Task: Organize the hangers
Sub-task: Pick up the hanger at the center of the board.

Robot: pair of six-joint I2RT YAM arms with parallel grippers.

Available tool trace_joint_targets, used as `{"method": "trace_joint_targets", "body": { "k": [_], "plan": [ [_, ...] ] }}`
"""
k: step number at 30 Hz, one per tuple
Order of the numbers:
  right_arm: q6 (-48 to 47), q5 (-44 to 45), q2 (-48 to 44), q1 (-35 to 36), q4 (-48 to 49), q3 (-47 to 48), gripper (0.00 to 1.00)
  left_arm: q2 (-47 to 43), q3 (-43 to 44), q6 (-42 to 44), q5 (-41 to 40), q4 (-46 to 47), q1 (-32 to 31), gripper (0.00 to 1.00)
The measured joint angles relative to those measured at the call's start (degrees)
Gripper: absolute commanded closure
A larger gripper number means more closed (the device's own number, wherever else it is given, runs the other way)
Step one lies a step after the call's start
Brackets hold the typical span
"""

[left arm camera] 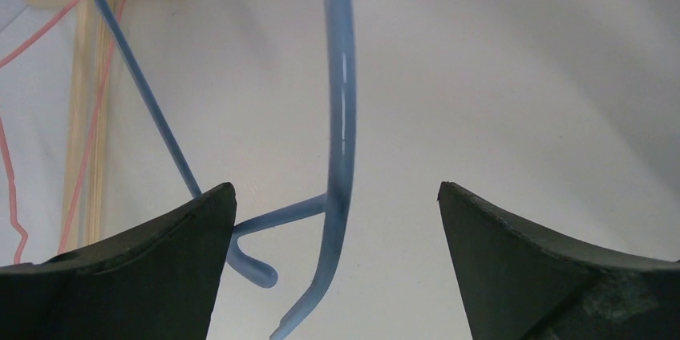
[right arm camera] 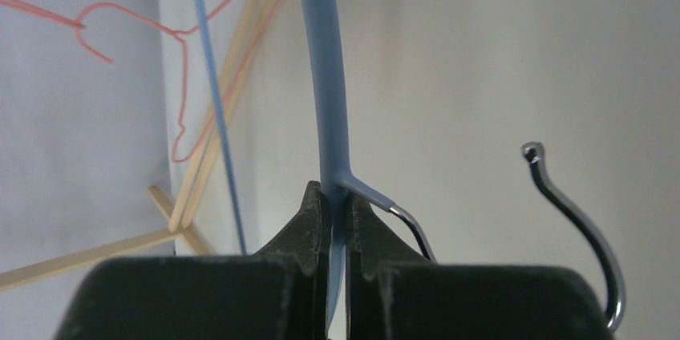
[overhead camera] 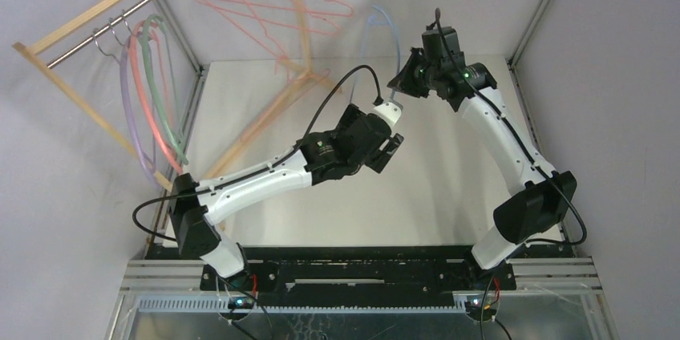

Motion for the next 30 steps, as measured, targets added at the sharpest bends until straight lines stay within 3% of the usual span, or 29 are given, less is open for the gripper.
{"method": "trace_joint_targets", "body": {
  "k": [14,17,21,26,28,29,30],
  "plan": [
    [0.1,-5.8,0.9,0.1,-4.3,4.6,1.00,1.2,0.0,3.1,-4.6,0.3,-0.3,0.01],
    [0.1,-6.4,0.1,0.0,-5.0,4.5,1.00,1.3,-1.2,4.2,-6.2,1.9,-0.4,0.07],
    [0.0,-6.5,-1.3,-0.2,-5.5,3.8,1.00,1.3,-3.0,5.8,-8.2,4.5,-0.9,0.27],
    [-0.2,-7.2,-2.1,-1.1,-7.3,3.1,1.00,1.3,-4.6,7.4,-10.3,6.9,-1.0,0.61],
    [-0.1,-7.7,-2.2,-1.3,-7.7,2.9,1.00,1.3,-5.4,8.7,-10.0,7.9,-1.1,0.69],
    [-0.3,-7.7,-2.2,-1.3,-7.6,2.8,1.00,1.3,-5.7,9.2,-9.7,8.2,-1.4,0.78],
    [-0.5,-7.9,-2.2,-1.3,-7.6,2.6,1.00,1.3,-6.1,10.1,-9.6,8.2,-1.8,0.93]
  ]
}}
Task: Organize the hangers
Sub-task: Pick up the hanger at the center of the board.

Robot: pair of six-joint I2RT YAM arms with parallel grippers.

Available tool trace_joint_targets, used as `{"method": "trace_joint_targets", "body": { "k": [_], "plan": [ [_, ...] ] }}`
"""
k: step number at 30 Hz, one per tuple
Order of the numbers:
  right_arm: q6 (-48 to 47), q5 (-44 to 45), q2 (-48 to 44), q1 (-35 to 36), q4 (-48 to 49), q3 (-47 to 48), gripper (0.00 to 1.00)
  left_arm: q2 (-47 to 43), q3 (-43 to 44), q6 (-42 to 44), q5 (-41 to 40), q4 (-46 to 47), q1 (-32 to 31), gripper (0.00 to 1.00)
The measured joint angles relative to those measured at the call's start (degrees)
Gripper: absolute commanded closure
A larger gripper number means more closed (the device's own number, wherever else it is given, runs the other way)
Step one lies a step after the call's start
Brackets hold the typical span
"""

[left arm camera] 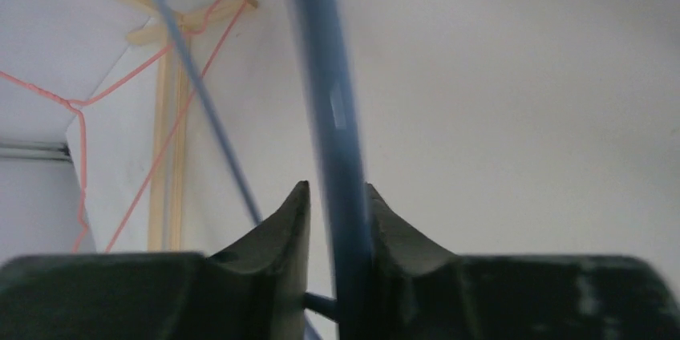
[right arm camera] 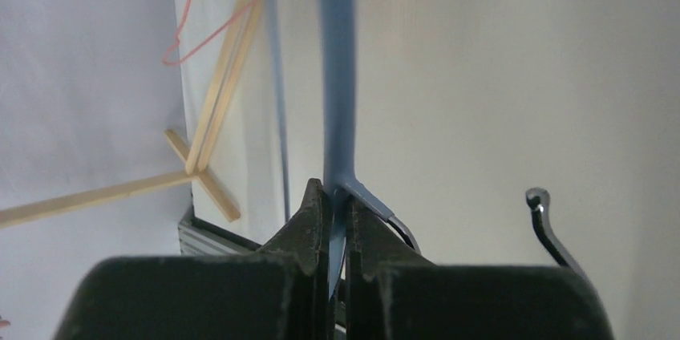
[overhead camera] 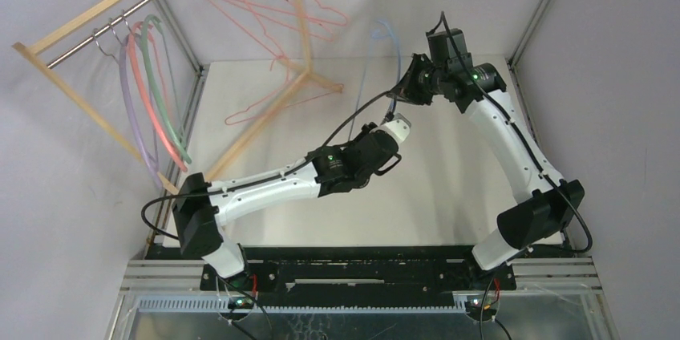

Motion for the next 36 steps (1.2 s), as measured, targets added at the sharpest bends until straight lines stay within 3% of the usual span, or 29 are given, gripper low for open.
{"method": "trace_joint_targets", "body": {
  "k": [1,9,10,12,15,18,19,20,24,27,36],
  "plan": [
    [0.0,0.0,0.0,0.1,0.1,-0.3,1.00,0.0,-0.3,0.6,0.1,-0.1,-0.3,0.99],
    [1.6,0.2,-1.0,-0.3,0.0,-3.4,1.00,-0.2,-1.6,3.2,1.6,1.2,-0.3,1.00],
    [1.7,0.1,-1.2,-0.4,0.0,-3.8,0.94,-0.2,-1.8,3.2,2.2,1.5,-0.2,1.00],
    [1.9,-0.2,-2.3,-0.9,0.7,-5.4,0.68,-0.4,-2.3,3.3,3.7,2.1,0.0,1.00],
    [1.2,-2.6,-4.4,-1.9,0.8,-8.4,0.45,-1.1,-3.3,4.0,6.1,2.9,0.7,1.00],
    [0.5,-7.8,-9.7,-2.7,-1.0,-11.1,0.21,-1.1,-5.6,2.1,8.3,0.7,4.7,1.00],
    [0.1,-8.8,-12.5,-3.0,-1.9,-12.2,0.17,-1.1,-6.5,1.4,8.4,-0.2,6.6,1.00],
    [0.2,-9.5,-14.6,-3.3,-2.7,-12.8,0.03,-1.1,-7.0,0.6,7.4,-0.8,8.2,1.00],
    [-0.6,-10.4,-22.0,-6.5,-4.0,-15.9,0.00,-1.6,-7.1,-1.4,6.0,-1.3,12.0,1.00],
    [-1.3,-8.3,-24.7,-9.2,-5.7,-18.1,0.00,-3.7,-7.1,-2.5,7.4,-2.5,11.3,1.00],
    [-5.5,-2.1,-16.4,-11.7,-5.9,-18.6,0.02,-13.9,-5.0,-10.0,11.5,-13.0,8.3,1.00]
  ]
}}
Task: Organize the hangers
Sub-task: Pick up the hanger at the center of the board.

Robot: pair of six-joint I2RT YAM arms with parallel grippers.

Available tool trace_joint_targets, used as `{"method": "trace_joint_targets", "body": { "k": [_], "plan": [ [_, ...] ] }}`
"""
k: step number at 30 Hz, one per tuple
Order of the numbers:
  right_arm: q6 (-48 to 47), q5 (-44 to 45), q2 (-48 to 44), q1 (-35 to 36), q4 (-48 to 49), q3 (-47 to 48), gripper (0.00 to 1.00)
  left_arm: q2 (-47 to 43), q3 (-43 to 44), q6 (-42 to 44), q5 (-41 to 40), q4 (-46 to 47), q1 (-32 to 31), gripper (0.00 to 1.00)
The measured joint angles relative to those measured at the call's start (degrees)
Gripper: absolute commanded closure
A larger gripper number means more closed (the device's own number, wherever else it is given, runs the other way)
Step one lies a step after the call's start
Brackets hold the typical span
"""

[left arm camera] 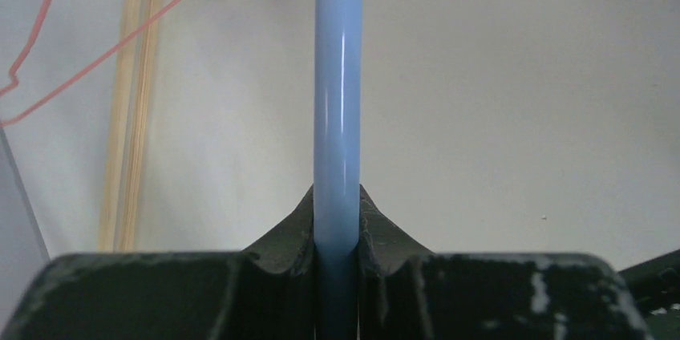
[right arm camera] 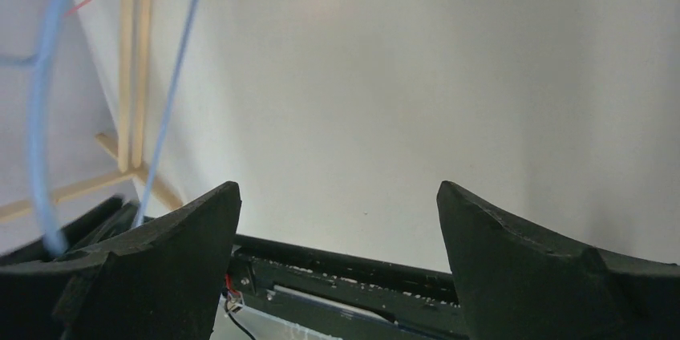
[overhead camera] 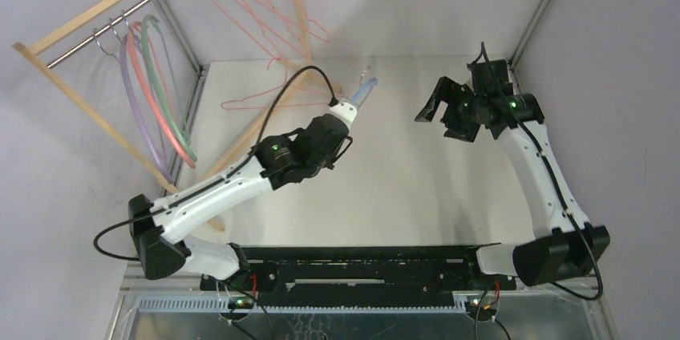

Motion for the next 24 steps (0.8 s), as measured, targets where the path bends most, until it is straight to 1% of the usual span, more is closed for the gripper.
{"method": "trace_joint_targets", "body": {
  "k": [5,11,17,21,24],
  "plan": [
    [-1.1,-0.2,7.8,-0.8,0.9,3.8,0.04,-4.3,2.8,-8.7,-4.3,-8.0,-0.7,1.00],
    [-1.5,-4.0,15.0,-1.0,2.2,10.2,0.07,-6.5,5.2,-17.9,-8.8,-15.4,-0.7,1.00],
    [-1.4,-8.7,20.5,-1.0,3.0,13.5,0.07,-9.4,5.1,-22.5,-8.3,-21.4,-1.7,1.00],
    [-1.3,-10.4,21.9,-0.9,3.8,13.6,0.08,-14.2,4.4,-24.4,-6.6,-24.0,-3.3,1.00],
    [-1.4,-10.8,22.0,-0.9,4.5,13.6,0.08,-18.5,4.0,-27.1,-6.1,-28.0,-4.4,1.00]
  ]
}}
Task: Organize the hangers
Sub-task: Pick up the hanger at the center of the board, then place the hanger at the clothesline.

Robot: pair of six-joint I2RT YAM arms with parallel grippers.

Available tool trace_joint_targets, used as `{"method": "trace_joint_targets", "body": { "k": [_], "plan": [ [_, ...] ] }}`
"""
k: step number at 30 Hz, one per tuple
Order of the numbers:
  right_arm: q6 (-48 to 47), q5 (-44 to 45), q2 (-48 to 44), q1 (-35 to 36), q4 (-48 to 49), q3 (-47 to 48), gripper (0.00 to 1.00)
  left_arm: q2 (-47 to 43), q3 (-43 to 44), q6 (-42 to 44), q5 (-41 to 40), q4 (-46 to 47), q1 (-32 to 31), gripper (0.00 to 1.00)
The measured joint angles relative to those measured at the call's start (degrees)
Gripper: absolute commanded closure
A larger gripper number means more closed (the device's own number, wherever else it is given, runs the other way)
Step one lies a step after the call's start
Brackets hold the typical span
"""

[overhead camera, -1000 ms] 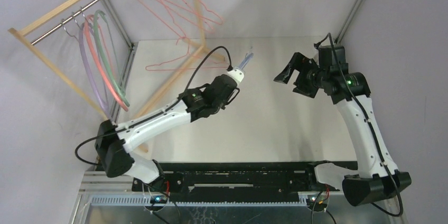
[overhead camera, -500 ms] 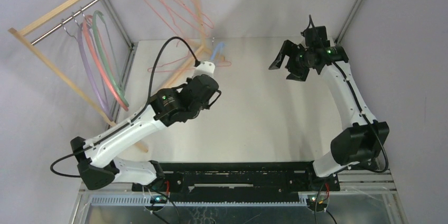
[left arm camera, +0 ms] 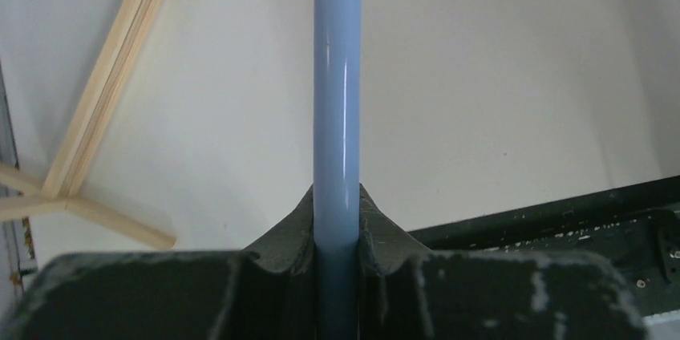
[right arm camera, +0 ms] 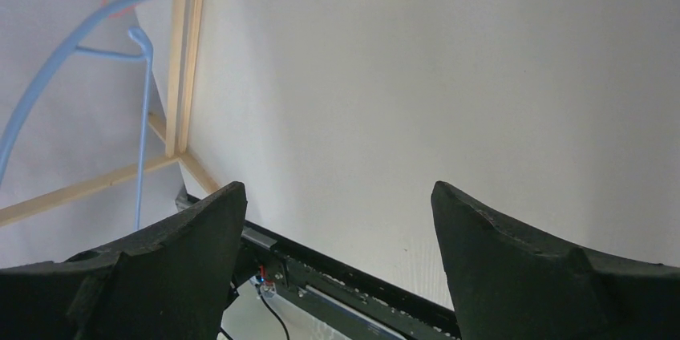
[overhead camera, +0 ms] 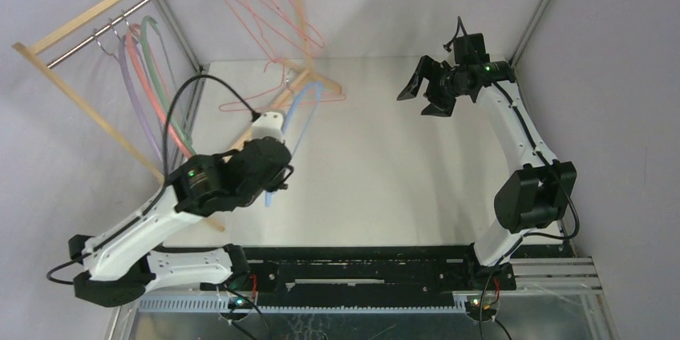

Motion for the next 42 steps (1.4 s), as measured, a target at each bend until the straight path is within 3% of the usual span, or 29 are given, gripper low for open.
{"method": "trace_joint_targets", "body": {
  "k": [10,18,24,31,42],
  "plan": [
    [0.0,-1.1,0.0,0.2,2.2,-1.4,0.09,-8.0,-2.8,-11.5,-5.9,-14.0,-1.6,1.00],
    [0.0,-2.5,0.0,0.5,3.1,-1.4,0.09,-4.3,-2.9,-13.8,-10.9,-15.3,-1.3,1.00],
    [0.0,-3.0,0.0,0.6,3.2,-1.4,0.10,-5.0,-3.0,-13.7,-14.0,-15.0,4.1,1.00],
    [0.0,-3.5,1.2,0.6,3.1,-1.1,0.10,-5.7,-1.9,-5.1,-15.7,-10.8,13.6,1.00],
    [0.0,-4.8,1.9,0.6,3.1,-1.0,0.11,8.7,7.2,16.7,-15.1,7.5,23.1,1.00]
  ]
}}
